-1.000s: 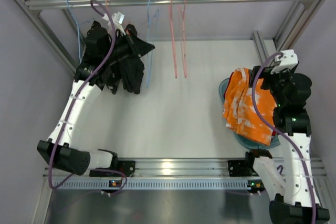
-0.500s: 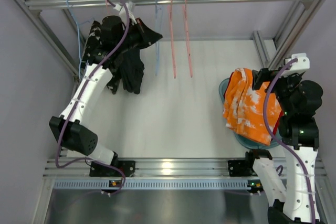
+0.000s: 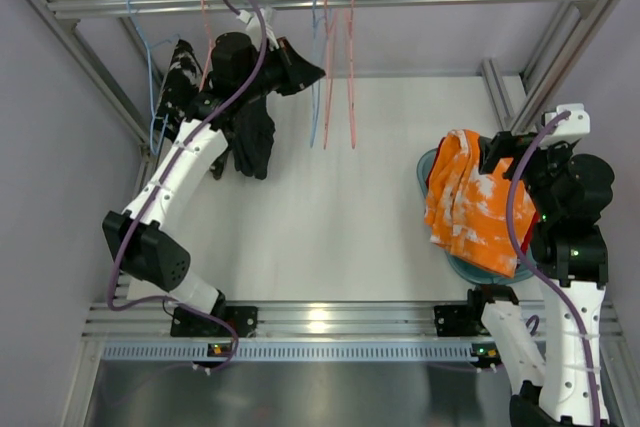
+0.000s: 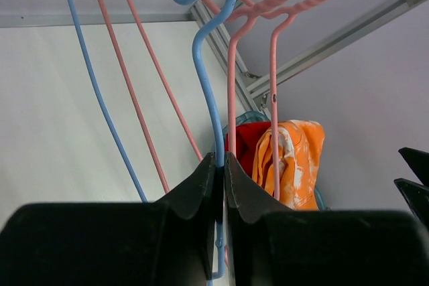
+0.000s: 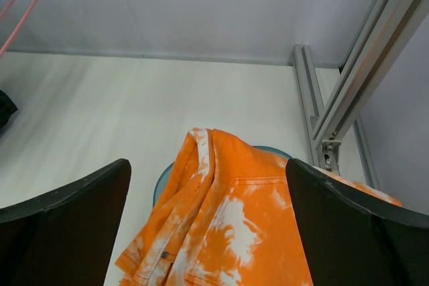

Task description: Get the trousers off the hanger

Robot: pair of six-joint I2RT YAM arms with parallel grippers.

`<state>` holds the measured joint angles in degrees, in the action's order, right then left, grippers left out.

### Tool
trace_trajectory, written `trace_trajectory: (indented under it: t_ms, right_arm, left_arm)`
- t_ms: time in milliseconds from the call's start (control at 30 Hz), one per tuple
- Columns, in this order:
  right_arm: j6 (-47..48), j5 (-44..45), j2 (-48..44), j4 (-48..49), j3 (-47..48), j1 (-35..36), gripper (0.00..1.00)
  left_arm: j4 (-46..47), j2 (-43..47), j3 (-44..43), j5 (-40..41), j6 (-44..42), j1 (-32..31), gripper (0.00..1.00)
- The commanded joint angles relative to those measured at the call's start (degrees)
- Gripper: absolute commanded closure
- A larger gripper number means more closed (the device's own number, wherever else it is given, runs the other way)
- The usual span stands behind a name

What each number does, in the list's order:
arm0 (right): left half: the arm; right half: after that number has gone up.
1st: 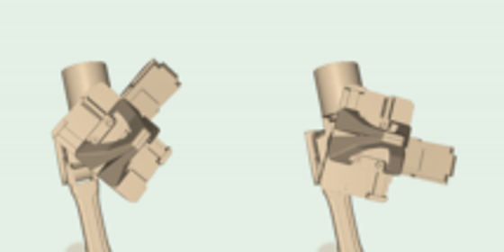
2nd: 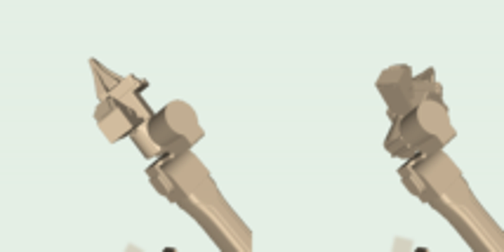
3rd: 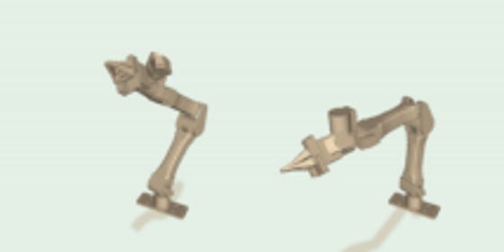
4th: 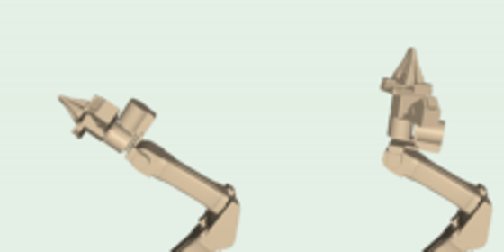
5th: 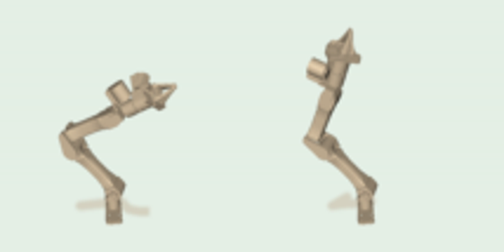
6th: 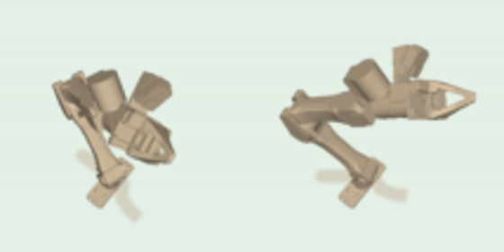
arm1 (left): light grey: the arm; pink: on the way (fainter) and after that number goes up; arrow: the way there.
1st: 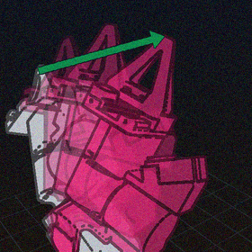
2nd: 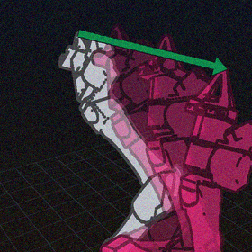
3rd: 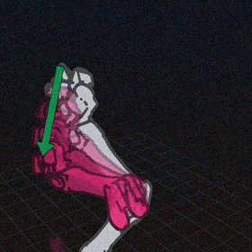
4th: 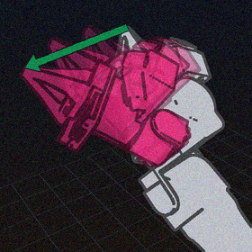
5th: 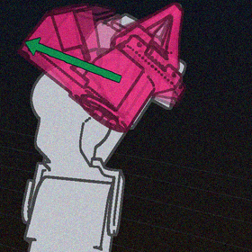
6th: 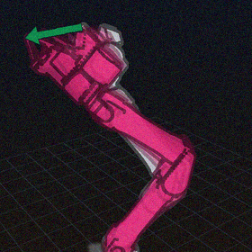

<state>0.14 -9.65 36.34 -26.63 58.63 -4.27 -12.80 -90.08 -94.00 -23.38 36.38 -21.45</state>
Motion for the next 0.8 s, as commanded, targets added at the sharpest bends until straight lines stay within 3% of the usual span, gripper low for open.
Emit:
trace_trajectory:
  t_ms: [0, 200, 233, 300, 333, 367, 567, 767]
  right_arm:
    - [-2.34, -1.16, -1.27, 0.97, 1.40, 0.14, 0.01]
    - [-2.87, -2.30, -0.57, 1.85, 1.92, 0.23, 0.01]
    - [-2.95, -2.91, -0.22, 2.02, 2.10, 0.14, 0.01]
    - [-3.39, -3.53, -0.04, 2.46, 2.28, 0.14, 0.01]
    - [-3.48, -4.23, 0.14, 2.64, 2.28, 0.14, 0.01]
    - [-3.57, -4.50, 0.14, 2.81, 2.36, 0.14, 0.01]
    - [-3.83, -9.41, 0.75, 3.69, 2.10, 0.14, 0.01]
    - [-5.50, -17.32, 1.11, 3.61, -1.93, 0.14, 0.01]
  left_arm:
    - [3.04, 0.60, -0.49, 0.79, -1.04, -0.08, 0.84]
    - [3.04, 7.19, 4.77, 3.07, -7.89, -0.08, 0.48]
    - [3.04, 9.38, 5.57, 4.47, -8.77, -0.08, 0.37]
    - [2.43, 11.76, 7.67, 5.97, -11.32, -0.08, 0.28]
    - [1.99, 12.82, 8.21, 7.10, -12.20, -0.08, 0.13]
    - [0.77, 14.92, 8.65, 7.29, -13.26, -0.08, 0.05]
    - [-4.60, 22.92, 11.38, 8.26, -20.90, 0.01, 0.01]
    - [-18.30, 27.67, 10.67, 4.92, -29.43, 0.88, 0.01]
